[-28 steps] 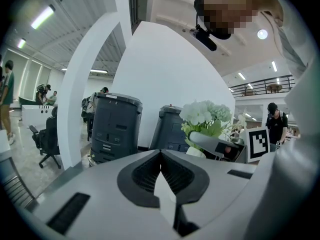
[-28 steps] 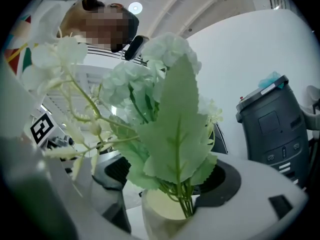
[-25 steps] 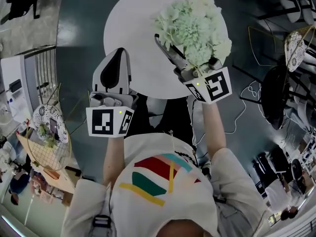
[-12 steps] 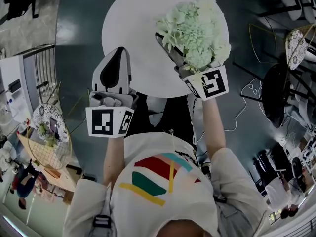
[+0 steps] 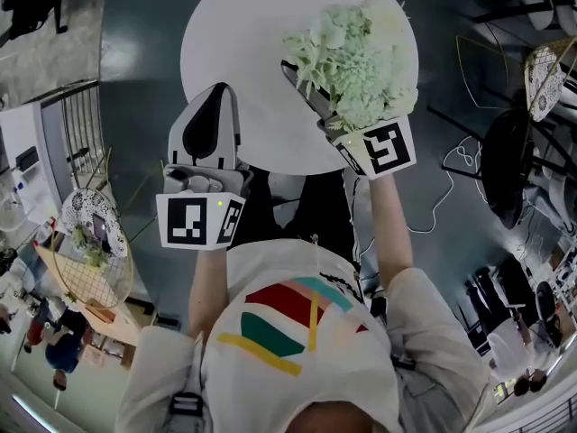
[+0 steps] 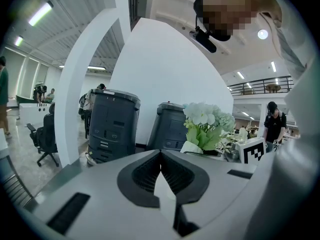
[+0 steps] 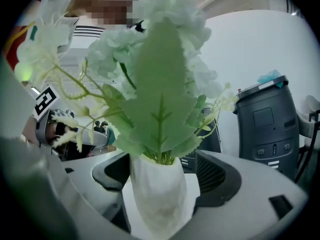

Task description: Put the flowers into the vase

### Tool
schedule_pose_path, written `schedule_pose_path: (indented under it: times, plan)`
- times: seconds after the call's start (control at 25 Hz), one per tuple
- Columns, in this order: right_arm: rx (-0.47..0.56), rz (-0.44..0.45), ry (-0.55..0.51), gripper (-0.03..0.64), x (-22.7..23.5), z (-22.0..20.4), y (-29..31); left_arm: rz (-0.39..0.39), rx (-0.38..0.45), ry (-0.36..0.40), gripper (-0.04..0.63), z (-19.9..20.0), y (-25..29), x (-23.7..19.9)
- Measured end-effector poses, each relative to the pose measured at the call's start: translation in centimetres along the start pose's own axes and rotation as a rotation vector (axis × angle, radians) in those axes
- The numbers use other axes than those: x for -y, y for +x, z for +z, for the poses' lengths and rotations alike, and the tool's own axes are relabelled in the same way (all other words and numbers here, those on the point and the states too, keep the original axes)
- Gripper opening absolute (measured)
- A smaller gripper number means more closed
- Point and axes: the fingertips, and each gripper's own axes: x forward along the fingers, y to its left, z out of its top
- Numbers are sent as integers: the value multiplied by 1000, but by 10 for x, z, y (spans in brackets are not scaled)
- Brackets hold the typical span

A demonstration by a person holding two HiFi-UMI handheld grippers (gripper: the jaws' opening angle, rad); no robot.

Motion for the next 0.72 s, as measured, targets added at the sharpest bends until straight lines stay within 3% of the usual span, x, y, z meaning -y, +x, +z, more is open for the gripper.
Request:
schedule_pose_path:
  times: [0.72]
  plan:
    - [-20,-7,44,370,-2,-24,-6,-13,-28,8,8,-12,1,3]
